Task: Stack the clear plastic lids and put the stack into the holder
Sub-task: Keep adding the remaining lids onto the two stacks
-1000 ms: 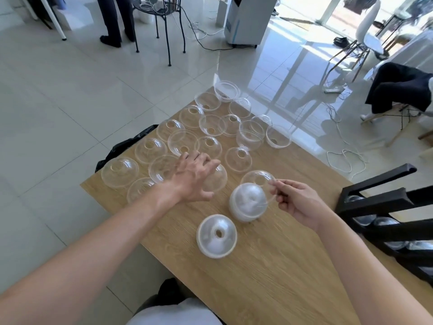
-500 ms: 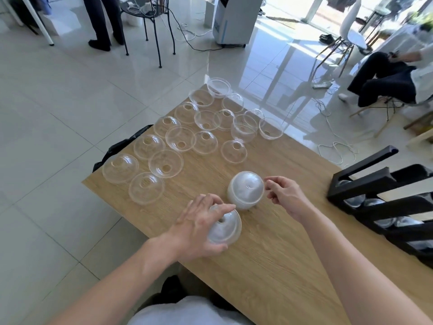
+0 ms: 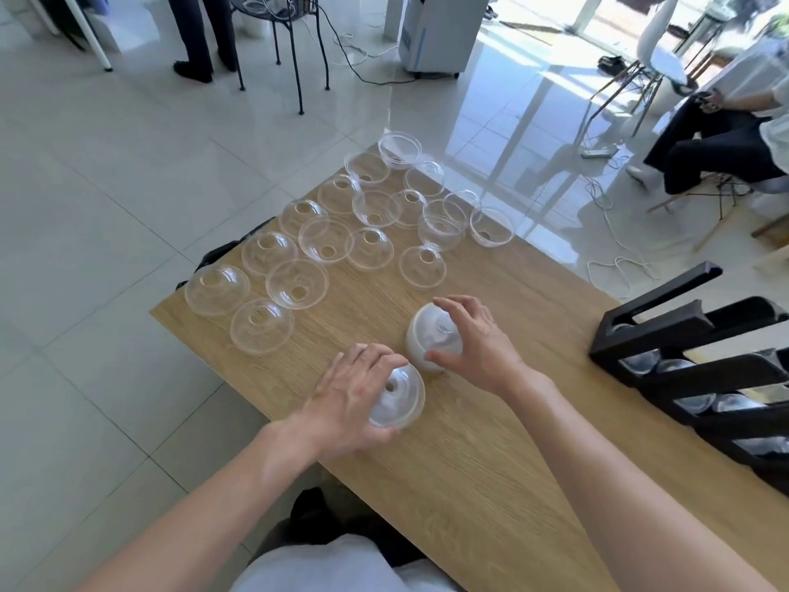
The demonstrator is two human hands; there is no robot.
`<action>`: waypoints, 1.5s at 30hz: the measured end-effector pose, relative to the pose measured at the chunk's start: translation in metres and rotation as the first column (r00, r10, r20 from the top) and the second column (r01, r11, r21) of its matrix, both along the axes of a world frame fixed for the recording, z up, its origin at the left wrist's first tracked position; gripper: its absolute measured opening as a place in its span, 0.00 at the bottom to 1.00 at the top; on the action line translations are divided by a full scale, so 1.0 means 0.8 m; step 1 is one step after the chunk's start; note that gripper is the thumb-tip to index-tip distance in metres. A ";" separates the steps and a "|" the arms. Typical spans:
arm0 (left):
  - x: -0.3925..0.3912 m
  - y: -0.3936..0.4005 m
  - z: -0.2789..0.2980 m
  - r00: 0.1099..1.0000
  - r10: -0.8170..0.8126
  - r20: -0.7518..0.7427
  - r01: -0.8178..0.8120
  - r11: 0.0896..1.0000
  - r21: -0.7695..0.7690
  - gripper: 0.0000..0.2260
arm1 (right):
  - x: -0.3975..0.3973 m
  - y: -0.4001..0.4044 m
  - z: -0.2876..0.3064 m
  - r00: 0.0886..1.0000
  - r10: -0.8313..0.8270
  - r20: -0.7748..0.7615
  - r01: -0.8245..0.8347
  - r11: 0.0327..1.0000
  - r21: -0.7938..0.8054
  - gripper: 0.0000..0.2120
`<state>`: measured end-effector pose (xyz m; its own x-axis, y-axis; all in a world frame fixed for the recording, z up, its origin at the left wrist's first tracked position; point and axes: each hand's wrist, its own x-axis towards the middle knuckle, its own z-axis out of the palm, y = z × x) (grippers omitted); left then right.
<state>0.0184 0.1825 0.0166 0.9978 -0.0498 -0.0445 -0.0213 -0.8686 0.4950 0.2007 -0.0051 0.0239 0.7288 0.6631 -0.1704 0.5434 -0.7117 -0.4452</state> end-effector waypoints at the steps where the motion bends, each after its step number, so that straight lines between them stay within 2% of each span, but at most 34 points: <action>1: 0.000 -0.001 0.001 1.000 0.002 -0.017 -0.001 1.000 0.009 0.38 | 0.001 0.001 -0.002 1.000 0.010 0.003 -0.010 1.000 -0.007 0.41; 13: -0.001 -0.010 -0.002 0.988 0.072 -0.136 -0.088 0.990 -0.111 0.39 | 0.012 -0.009 -0.018 0.997 0.050 -0.065 -0.048 0.998 0.031 0.41; 19: -0.001 -0.012 -0.003 0.994 0.047 -0.099 -0.056 0.995 -0.088 0.46 | 0.017 -0.012 -0.008 0.991 0.077 -0.105 -0.077 0.997 0.007 0.42; 22: -0.006 -0.004 -0.003 0.996 0.040 -0.078 -0.050 0.991 -0.128 0.48 | 0.018 -0.008 0.000 0.992 0.085 -0.095 -0.087 0.996 -0.011 0.43; 24: -0.009 0.009 -0.002 0.995 0.057 -0.082 -0.070 0.983 -0.170 0.45 | 0.018 0.001 0.006 0.995 0.099 -0.033 -0.099 0.995 -0.011 0.41; 27: -0.014 0.037 0.000 0.991 0.101 -0.088 -0.117 0.973 -0.199 0.35 | 0.018 0.028 0.021 0.987 0.130 0.099 -0.133 0.991 0.024 0.32; 30: -0.019 0.080 -0.001 0.975 0.205 -0.089 -0.220 0.953 -0.210 0.30 | 0.014 0.073 0.031 0.970 0.174 0.168 -0.182 0.983 0.034 0.25; 33: -0.019 0.124 -0.002 0.950 0.308 -0.049 -0.312 0.940 -0.137 0.26 | 0.006 0.122 0.030 0.954 0.247 0.173 -0.251 0.968 0.003 0.21; 36: -0.023 0.167 -0.008 0.937 0.348 0.022 -0.349 0.937 0.008 0.23 | -0.006 0.171 0.021 0.936 0.311 0.163 -0.313 0.950 -0.011 0.17; 42: -0.016 0.212 -0.031 0.927 0.370 -0.059 -0.354 0.917 0.181 0.34 | -0.029 0.244 -0.013 0.893 0.436 0.113 -0.422 0.897 -0.128 0.21; 45: -0.008 0.216 -0.044 0.941 0.330 -0.077 -0.306 0.925 0.223 0.36 | -0.032 0.258 -0.025 0.908 0.409 0.095 -0.393 0.907 -0.155 0.19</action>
